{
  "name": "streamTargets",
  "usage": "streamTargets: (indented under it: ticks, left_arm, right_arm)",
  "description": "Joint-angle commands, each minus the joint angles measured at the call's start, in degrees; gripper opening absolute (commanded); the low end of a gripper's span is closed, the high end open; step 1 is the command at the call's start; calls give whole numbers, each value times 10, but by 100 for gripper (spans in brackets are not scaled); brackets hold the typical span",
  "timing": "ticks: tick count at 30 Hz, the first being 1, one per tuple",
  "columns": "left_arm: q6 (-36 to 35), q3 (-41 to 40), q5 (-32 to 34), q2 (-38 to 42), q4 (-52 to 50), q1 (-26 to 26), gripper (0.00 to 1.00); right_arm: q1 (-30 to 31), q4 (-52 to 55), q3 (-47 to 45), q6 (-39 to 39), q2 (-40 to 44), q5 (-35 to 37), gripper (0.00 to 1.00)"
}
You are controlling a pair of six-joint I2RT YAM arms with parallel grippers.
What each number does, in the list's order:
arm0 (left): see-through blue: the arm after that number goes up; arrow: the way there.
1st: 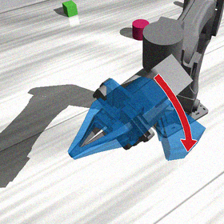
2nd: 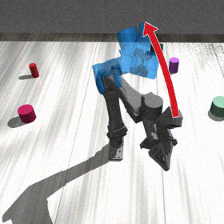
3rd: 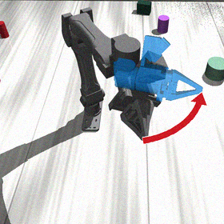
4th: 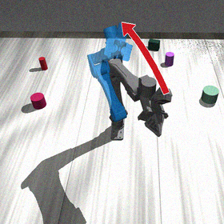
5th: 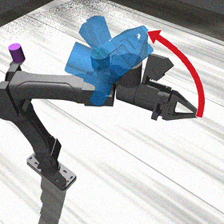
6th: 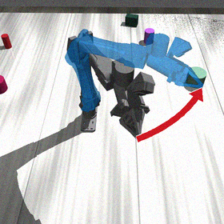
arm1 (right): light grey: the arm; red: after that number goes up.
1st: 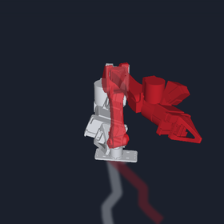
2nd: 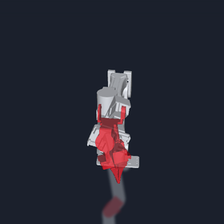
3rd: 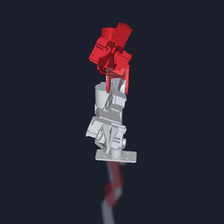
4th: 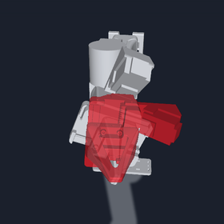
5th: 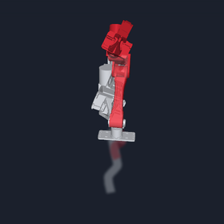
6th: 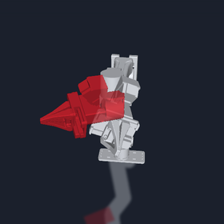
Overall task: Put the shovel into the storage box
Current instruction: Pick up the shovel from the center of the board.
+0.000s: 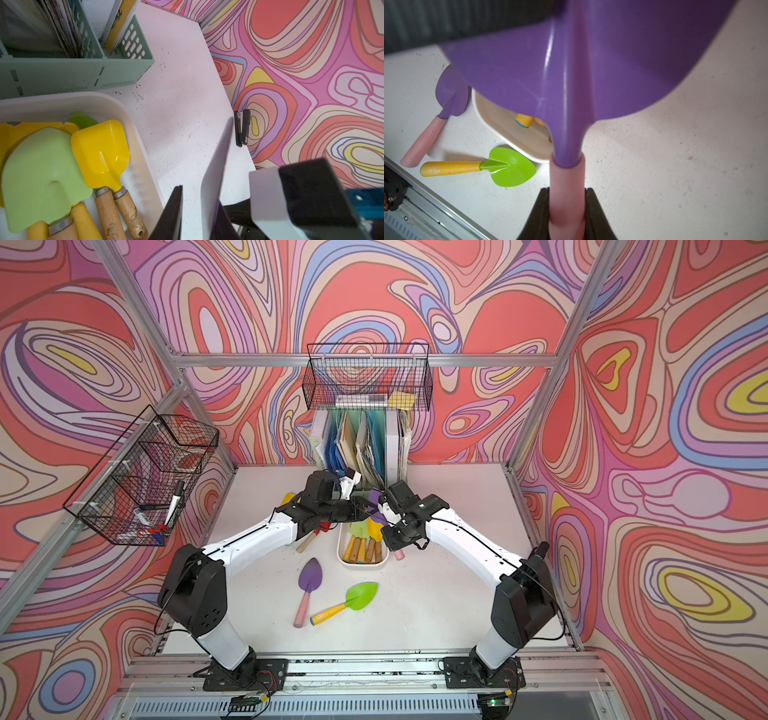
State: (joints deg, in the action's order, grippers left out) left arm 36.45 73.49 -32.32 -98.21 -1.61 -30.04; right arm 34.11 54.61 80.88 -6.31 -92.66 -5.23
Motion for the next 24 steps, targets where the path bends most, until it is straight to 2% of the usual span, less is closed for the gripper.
streamTargets:
  ticks: [1,7,11,17,24]
  left_arm:
    - [-15,17,18,-10,-18,-4,15]
    - [-21,19,35,-9,-36,-5,0]
    - [-25,20,50,-9,-50,-6,0]
    - [-48,36,71,-11,-82,-5,0]
    - [-94,106,52,-39,-159,17,0]
  right_arm:
    - [0,-8,19,-6,11,-9,0]
    - [0,-6,20,-9,12,-10,0]
    - [-1,-4,23,-12,10,-10,0]
    - [0,-2,25,-17,15,-13,40]
    - [0,8,15,-12,44,-15,45]
